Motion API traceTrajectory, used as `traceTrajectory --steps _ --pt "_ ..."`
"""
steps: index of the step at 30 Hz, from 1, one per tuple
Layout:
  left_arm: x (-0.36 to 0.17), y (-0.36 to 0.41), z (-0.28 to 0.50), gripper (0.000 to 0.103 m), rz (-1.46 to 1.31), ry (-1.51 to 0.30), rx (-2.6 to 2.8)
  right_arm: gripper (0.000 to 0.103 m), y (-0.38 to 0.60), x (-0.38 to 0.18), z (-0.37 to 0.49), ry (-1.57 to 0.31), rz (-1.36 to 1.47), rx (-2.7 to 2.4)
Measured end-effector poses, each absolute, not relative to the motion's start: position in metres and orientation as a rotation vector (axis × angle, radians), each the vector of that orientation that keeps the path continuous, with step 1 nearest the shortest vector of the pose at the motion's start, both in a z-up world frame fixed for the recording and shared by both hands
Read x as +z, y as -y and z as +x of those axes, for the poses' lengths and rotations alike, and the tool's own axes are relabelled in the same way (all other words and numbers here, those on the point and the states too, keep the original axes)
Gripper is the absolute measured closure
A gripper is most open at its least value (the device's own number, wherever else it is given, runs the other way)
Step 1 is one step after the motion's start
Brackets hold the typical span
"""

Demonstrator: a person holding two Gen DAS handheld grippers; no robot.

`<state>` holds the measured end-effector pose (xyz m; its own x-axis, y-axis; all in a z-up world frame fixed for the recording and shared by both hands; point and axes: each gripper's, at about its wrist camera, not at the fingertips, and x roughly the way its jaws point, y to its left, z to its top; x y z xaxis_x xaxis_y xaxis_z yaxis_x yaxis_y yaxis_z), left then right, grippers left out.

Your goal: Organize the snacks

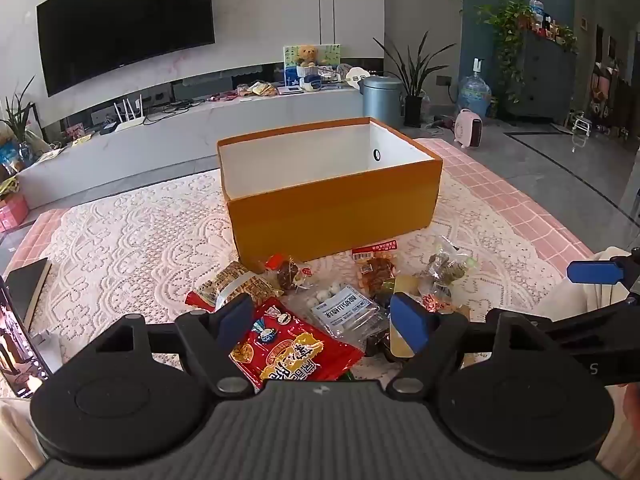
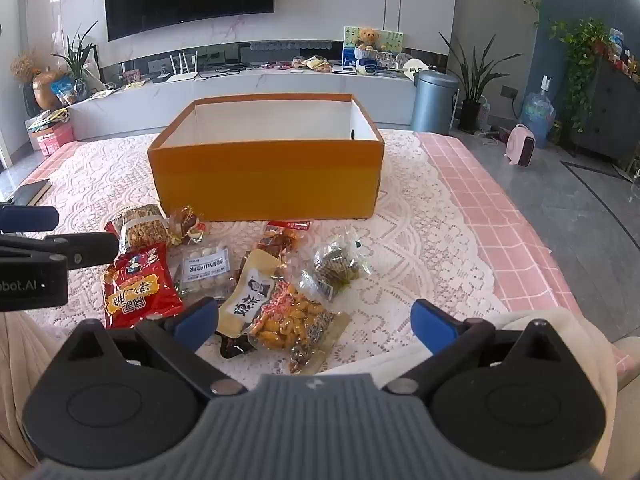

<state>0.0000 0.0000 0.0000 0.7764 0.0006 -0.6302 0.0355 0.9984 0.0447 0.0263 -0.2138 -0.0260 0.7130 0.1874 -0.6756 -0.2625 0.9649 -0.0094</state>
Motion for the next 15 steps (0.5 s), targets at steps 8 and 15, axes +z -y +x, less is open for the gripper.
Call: traceTrajectory --steps 8,15 --pt "-0.0001 0.0004 0.0001 0.011 0.053 -0.682 -0.014 0.004 0.2117 -0.0255 0.0259 -0.731 -0.113 0.246" --pt "0.0008 0.0003 -0.0028 0.011 0.047 -0.684 -0.007 0.004 0.213 -0.0241 0.0251 -0.728 -0.116 0.243"
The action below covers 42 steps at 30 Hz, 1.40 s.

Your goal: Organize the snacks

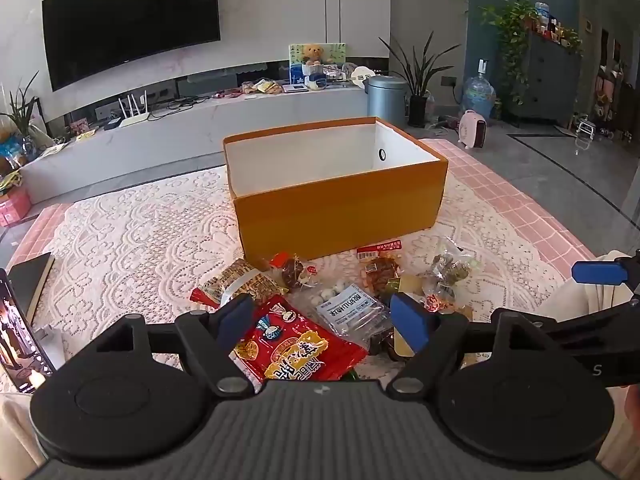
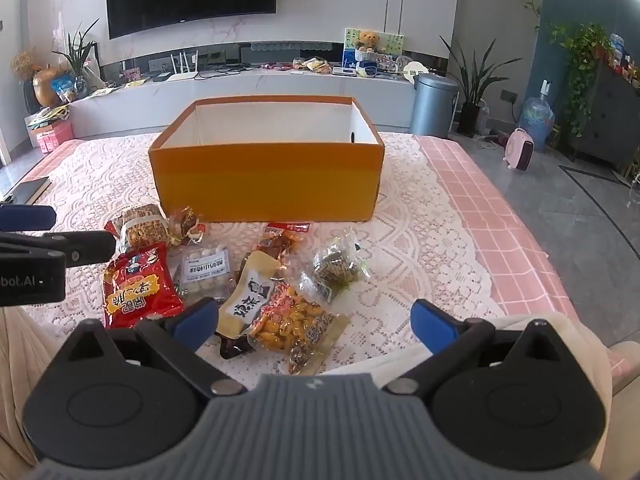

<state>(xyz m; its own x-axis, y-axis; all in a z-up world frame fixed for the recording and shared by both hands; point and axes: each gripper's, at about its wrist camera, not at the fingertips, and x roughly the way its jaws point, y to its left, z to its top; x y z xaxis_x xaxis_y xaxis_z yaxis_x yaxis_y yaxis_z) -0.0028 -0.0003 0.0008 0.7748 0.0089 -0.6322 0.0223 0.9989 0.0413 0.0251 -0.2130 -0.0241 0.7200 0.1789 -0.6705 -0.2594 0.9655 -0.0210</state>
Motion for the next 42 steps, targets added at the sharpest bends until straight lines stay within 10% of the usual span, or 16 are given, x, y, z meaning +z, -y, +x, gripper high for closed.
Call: traceTrajectory --steps 42 --pt "-0.0006 0.0006 -0.0033 0.011 0.053 -0.698 -0.009 0.004 0.2125 -0.0174 0.0177 -0.706 -0.127 0.236"
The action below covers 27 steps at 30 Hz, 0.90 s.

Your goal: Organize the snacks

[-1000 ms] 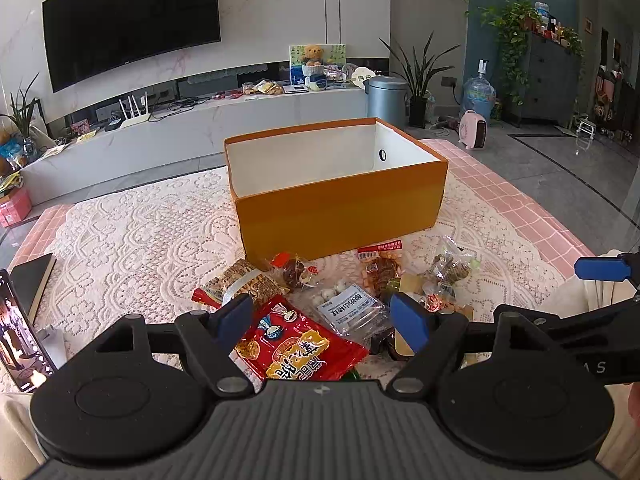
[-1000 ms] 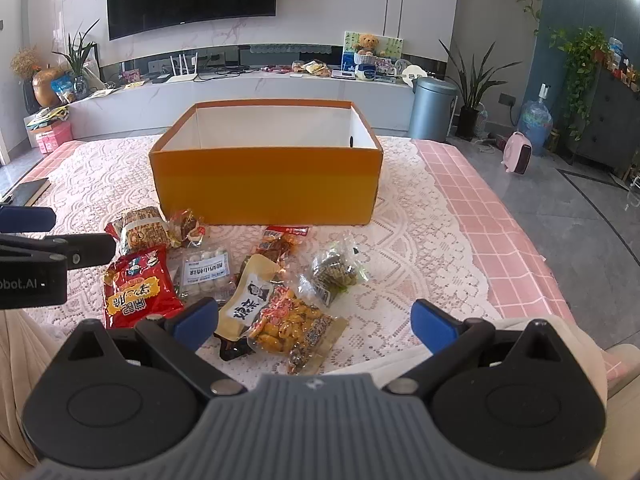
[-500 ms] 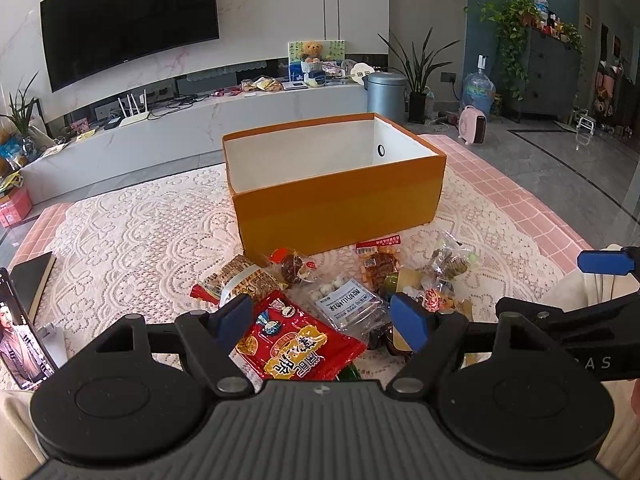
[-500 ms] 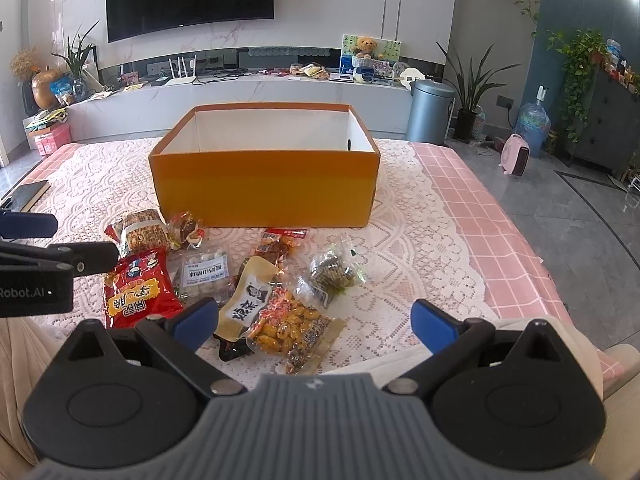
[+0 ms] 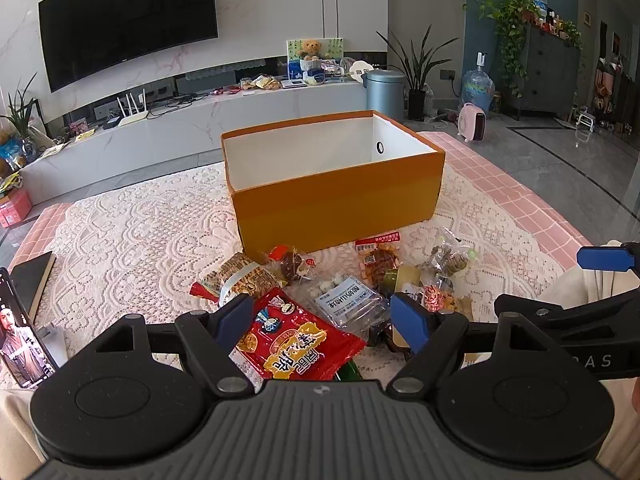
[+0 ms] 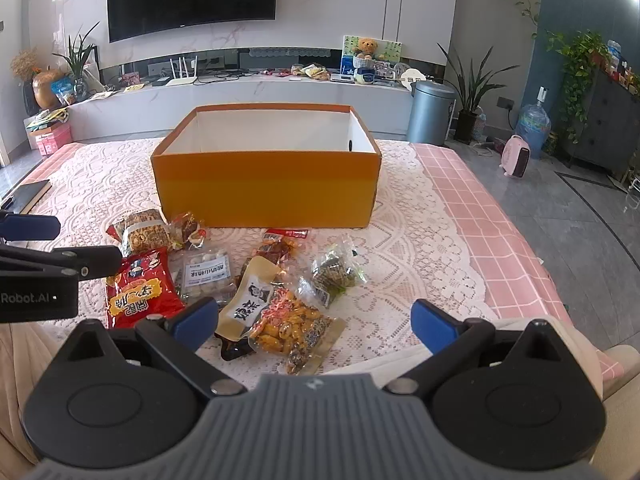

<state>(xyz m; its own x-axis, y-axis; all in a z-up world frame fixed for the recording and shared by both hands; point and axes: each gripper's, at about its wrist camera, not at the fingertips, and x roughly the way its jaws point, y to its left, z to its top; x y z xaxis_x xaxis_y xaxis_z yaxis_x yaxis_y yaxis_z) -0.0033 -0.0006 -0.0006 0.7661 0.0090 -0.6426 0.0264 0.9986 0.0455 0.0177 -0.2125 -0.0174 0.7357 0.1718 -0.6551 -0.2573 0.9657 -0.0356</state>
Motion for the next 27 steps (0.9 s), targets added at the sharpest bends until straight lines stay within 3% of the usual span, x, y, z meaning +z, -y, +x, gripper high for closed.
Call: traceTrajectory --steps 27 --pt "-0.0034 0.0005 -0.0047 0.011 0.051 -0.704 -0.011 0.004 0.2101 -0.0201 0.0183 -0.722 -0.142 0.233"
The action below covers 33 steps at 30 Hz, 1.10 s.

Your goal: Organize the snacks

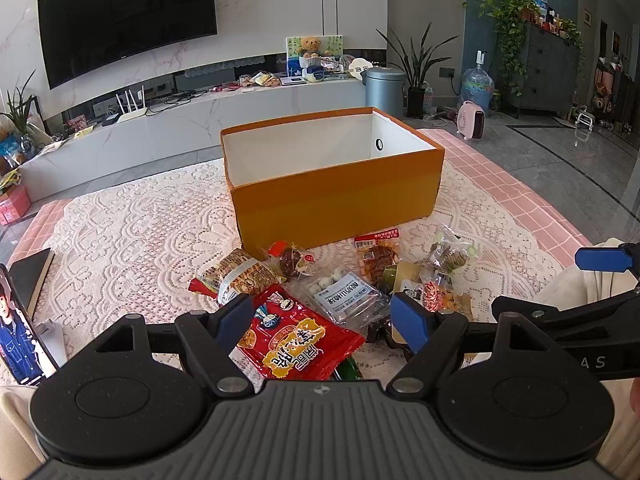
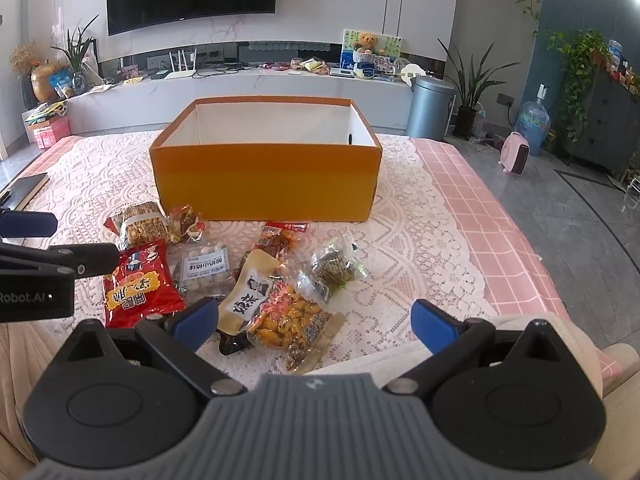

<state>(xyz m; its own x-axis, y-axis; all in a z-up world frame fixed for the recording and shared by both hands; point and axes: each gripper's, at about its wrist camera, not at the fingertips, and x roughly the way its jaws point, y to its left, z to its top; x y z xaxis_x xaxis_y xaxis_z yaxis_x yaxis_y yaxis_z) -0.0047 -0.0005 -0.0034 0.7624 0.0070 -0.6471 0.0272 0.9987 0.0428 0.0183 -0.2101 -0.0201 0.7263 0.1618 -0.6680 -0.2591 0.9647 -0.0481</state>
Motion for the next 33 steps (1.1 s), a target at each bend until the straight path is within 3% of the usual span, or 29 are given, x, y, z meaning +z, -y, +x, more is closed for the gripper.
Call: traceTrajectory --steps 18,21,26,27,30,32,33 --pt "-0.003 -0.011 -0.004 0.012 0.019 -0.742 -0.03 0.004 0.212 -0.024 0.017 -0.724 -0.117 0.261" --pt "-0.005 -0.022 -0.001 0.022 -0.029 -0.776 -0.033 0.004 0.214 -0.026 0.018 -0.736 -0.081 0.275" --pt "-0.017 -0.034 0.005 0.055 -0.083 -0.855 -0.033 0.005 0.21 -0.032 0.024 -0.776 -0.062 0.297" --pt "-0.02 -0.037 0.006 0.057 -0.099 -0.874 -0.036 0.005 0.209 -0.034 0.025 -0.78 -0.069 0.3" --pt "-0.029 -0.043 0.011 0.057 -0.138 -0.915 -0.017 0.005 0.204 -0.041 0.03 -0.801 -0.1 0.314" --pt "-0.035 -0.045 0.015 0.04 -0.152 -0.94 -0.002 0.005 0.201 -0.047 0.034 -0.82 -0.112 0.326" --pt "-0.038 -0.046 0.017 0.037 -0.161 -0.95 0.0 0.005 0.2 -0.05 0.036 -0.832 -0.122 0.329"
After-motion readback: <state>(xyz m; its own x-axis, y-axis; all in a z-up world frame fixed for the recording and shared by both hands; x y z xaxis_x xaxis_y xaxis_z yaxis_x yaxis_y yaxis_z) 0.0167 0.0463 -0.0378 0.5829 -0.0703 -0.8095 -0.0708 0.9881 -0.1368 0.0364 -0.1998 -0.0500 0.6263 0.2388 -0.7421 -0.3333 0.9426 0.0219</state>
